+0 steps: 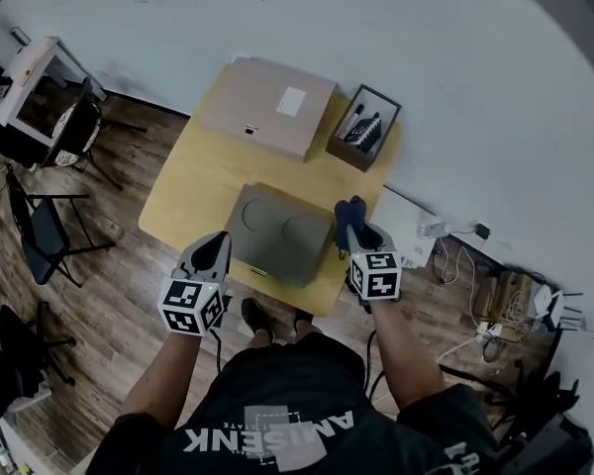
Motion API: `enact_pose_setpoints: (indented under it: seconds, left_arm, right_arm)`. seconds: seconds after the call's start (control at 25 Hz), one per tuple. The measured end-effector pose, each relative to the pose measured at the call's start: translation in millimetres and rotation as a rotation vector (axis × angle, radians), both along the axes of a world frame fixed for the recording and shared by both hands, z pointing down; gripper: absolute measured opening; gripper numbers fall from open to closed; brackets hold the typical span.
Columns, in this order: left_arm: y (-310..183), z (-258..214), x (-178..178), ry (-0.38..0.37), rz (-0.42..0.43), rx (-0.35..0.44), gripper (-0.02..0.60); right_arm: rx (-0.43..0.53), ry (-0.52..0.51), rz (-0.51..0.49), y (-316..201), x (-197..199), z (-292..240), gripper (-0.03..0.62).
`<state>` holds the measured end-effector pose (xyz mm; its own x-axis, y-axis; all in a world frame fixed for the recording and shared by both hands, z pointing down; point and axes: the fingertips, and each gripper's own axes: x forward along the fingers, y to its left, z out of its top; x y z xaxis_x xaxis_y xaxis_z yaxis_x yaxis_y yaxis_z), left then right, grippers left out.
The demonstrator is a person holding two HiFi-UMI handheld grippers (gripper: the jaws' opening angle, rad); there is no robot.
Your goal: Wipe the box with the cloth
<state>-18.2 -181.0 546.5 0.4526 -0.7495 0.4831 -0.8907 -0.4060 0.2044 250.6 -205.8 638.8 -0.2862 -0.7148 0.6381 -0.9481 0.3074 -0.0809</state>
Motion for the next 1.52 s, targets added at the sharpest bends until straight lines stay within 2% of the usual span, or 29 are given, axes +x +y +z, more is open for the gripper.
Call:
enact_pose_setpoints:
  seconds: [0.44, 0.76, 1.0, 1.2, 1.32, 1.52]
  left_arm:
    - [18.3, 37.2, 5.8, -0.037, -0.001, -0.075, 0.002]
    - [30.3, 41.9, 3.2, -0.051, -0.012, -0.096, 0.002]
    - [36.7, 39.0, 2.7, -0.068, -0.019, -0.100, 0.002]
    - [37.3, 27.5, 5.9, -0.055, -0.046, -0.095, 0.002]
    - [37.8, 21.1, 7.6, -0.066, -0.025, -0.079, 0.002]
    - [44.2, 17.3, 1.3, -0.065, 0.058, -0.064, 0.002]
  right_arm:
    - [-0.104, 0.016, -0.038, 7.4, -14.4, 57.0, 0.081]
    - [-0.128, -0.006, -0.088, 11.0, -29.7, 65.6, 0.081]
    - [-0.161, -0.050, -0.168, 15.2, -37.2, 68.2, 0.081]
    - [-0.156, -0.053, -0.202, 18.3, -37.8, 66.7, 0.081]
    - [-0.142, -0.051, -0.200, 22.0, -39.5, 65.4, 0.081]
    - [-0.143, -0.052, -0.167, 39.0, -50.4, 63.1, 0.081]
